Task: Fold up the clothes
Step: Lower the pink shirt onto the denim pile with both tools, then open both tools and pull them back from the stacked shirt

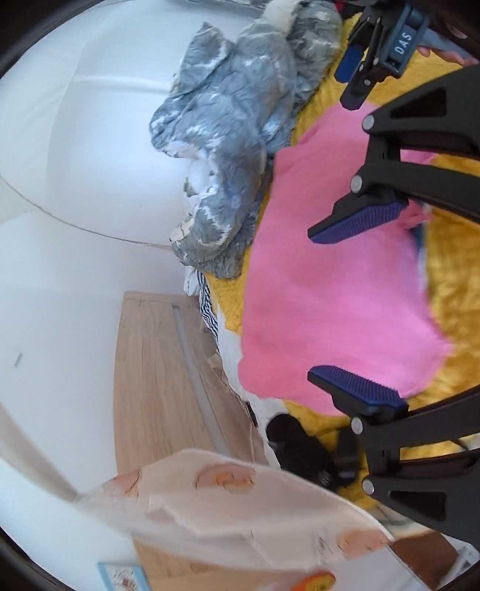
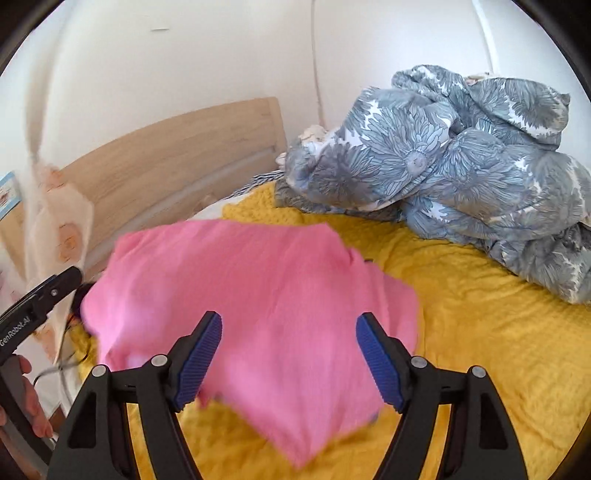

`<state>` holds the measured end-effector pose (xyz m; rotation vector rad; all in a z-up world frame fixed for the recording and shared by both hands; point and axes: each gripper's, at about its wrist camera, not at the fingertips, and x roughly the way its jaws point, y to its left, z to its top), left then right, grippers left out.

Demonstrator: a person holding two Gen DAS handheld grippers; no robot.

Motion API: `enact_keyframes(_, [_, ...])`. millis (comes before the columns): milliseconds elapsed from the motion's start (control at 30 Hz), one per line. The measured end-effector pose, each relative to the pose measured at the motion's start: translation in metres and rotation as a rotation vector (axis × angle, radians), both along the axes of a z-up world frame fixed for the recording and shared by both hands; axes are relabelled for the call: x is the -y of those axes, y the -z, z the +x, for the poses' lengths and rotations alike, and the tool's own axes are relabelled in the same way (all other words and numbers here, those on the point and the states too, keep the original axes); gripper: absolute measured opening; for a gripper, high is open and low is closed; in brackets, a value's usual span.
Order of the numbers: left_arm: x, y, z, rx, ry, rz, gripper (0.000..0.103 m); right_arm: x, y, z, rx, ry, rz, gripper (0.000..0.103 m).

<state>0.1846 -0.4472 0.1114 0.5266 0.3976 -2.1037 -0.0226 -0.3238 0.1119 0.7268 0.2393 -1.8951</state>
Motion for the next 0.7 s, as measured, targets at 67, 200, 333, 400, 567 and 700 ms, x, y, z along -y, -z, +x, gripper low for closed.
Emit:
enact_keyframes(67, [-0.031,-0.006,0.006,0.008,0.002,-0.04,0.074,-0.021,-0.004,0.016,-0.035,-0.006,0.008,0.077])
enact_keyframes(200, [-0.092,-0.019,0.012,0.052,-0.005,-0.133,0.081,-0.066,-0.015,0.046,-0.12,-0.016,-0.015,0.078])
enact_keyframes(333, [-0.136,-0.026,0.02,0.033,-0.005,-0.143,0.084,-0.112,-0.024,0.07,-0.164,-0.018,-0.057,0.088])
enact_keyframes(400, [-0.151,-0.027,0.024,0.016,0.004,-0.121,0.087,-0.131,-0.025,0.08,-0.173,-0.021,-0.071,0.088])
enact_keyframes(567, [-0.183,-0.026,0.028,0.026,0.026,-0.112,0.088,-0.163,-0.02,0.095,-0.155,-0.029,-0.072,0.089])
enact_keyframes(700, [-0.207,-0.025,0.022,0.038,0.058,-0.133,0.089,-0.185,-0.018,0.102,-0.169,0.002,-0.09,0.09])
